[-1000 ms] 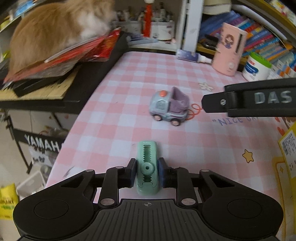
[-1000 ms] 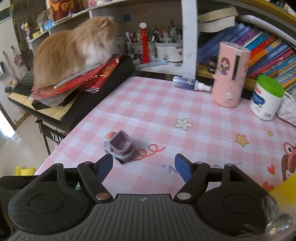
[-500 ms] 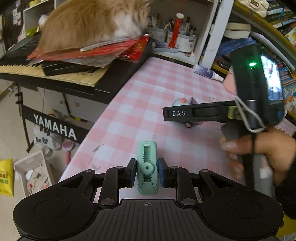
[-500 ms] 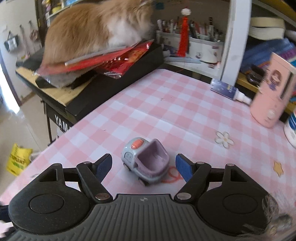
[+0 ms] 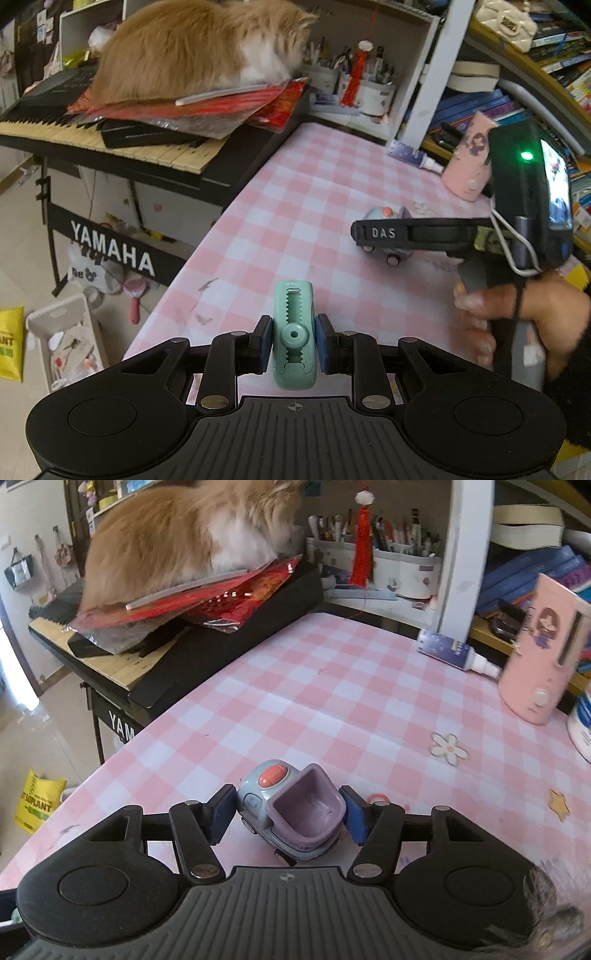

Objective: Organize objects
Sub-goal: 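Lift and carry the grey toy car and mint-green eraser toward the yellow box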

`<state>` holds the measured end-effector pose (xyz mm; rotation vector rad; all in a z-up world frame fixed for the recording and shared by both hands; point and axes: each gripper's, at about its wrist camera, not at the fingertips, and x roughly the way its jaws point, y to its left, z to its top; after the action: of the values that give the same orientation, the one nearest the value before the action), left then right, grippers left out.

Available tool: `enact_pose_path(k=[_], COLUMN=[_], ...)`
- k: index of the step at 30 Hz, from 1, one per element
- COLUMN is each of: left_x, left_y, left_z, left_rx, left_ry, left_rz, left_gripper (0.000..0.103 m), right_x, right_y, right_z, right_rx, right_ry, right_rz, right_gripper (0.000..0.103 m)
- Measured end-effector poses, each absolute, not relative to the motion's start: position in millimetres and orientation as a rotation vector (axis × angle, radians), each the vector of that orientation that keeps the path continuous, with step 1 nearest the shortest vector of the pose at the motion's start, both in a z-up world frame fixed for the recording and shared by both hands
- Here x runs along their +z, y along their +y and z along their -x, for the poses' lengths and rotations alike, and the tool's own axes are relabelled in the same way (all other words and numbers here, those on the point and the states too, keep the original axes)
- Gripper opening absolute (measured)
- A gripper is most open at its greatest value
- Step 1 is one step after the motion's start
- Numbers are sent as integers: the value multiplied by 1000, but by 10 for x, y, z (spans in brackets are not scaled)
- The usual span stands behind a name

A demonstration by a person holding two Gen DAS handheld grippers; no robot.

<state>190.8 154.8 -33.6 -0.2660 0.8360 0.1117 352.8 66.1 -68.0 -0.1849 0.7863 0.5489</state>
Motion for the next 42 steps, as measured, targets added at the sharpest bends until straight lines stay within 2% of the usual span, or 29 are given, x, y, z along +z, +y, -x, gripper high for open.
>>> enact_pose_path(k=[15, 30, 42], left_x=[-109, -41, -37], left_y=[1453, 1419, 1518], left_z=[-1549, -917, -197], left_rx=[20, -86, -136], left_ry=[758, 744, 747], left_rz=[351, 355, 370], left_gripper=[23, 23, 23], right_x=[3, 34, 11], right_y=[-65, -535, -517], right_z=[-2605, -1512, -620], right_rx=[497, 377, 326], right_ry=[699, 730, 768], right_rz=[112, 91, 55], right_gripper=[58, 58, 58])
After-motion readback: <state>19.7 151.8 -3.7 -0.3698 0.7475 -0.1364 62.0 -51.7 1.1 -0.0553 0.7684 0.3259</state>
